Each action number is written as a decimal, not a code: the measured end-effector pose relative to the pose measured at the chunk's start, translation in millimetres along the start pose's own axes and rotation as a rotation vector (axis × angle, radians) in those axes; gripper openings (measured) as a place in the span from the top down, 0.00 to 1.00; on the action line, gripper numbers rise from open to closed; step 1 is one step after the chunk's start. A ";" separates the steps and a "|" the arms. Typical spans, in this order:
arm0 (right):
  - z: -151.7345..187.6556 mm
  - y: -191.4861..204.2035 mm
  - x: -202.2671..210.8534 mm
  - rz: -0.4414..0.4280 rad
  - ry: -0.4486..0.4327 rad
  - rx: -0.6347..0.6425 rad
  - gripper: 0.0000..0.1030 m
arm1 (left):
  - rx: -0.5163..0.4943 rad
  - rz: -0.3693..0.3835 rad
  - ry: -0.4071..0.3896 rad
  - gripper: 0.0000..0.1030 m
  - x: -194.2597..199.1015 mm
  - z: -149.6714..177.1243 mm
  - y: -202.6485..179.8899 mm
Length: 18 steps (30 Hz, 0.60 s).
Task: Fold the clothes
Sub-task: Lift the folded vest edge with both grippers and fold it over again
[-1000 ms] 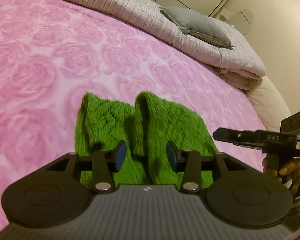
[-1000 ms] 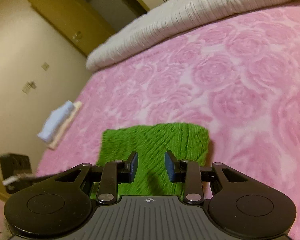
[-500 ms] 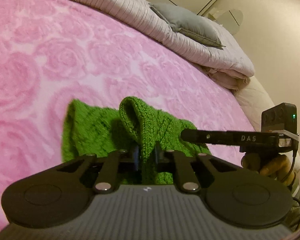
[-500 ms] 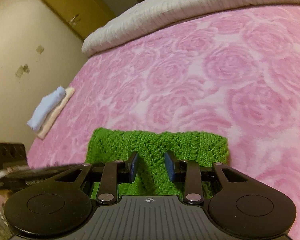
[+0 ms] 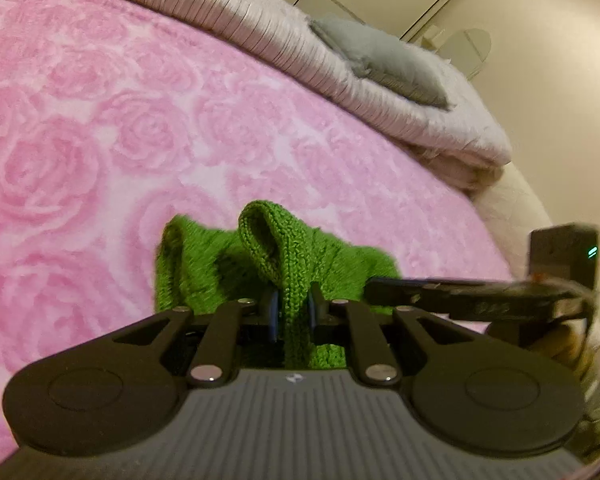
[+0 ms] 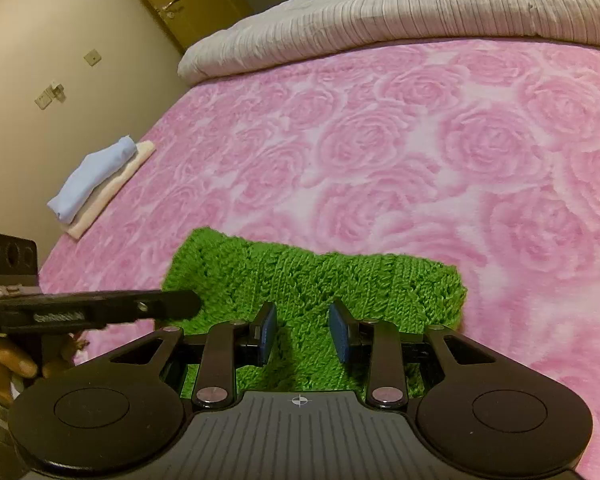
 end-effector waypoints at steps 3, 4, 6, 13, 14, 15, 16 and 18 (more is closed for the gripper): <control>-1.9 3.5 2.2 -0.024 -0.008 0.005 0.68 | -0.003 -0.013 -0.019 0.90 10.4 -11.1 0.7; -2.8 4.8 1.8 -0.034 -0.008 0.006 0.68 | -0.008 -0.029 -0.021 0.90 12.2 -13.9 3.8; -3.6 8.0 -1.0 -0.049 -0.004 0.012 0.68 | 0.014 -0.059 0.009 0.90 7.0 -13.5 19.1; 2.4 15.3 -9.9 -0.023 0.003 0.080 0.68 | 0.019 -0.085 0.021 0.89 5.0 -9.6 30.3; 2.8 16.0 -9.8 -0.024 0.002 0.086 0.68 | 0.008 -0.090 0.020 0.89 6.4 -10.7 29.6; 3.5 16.8 -10.2 -0.026 0.000 0.089 0.68 | -0.004 -0.099 0.022 0.89 6.8 -11.3 30.1; 4.1 17.6 -10.6 -0.028 -0.001 0.093 0.68 | -0.014 -0.112 0.026 0.89 5.3 -11.2 31.9; 6.6 19.0 -14.4 -0.024 0.001 0.096 0.68 | -0.029 -0.145 0.043 0.88 -2.4 -7.4 37.8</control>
Point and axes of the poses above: each gripper's, at about its wrist camera, not at the fingertips, and x roughly against the way its jaws point, y to its left, z to its underside, the point moved 7 cm from there along -x, roughly the way its jaws point, and after that the axes turned 2 degrees about z, right-handed, at the moved point
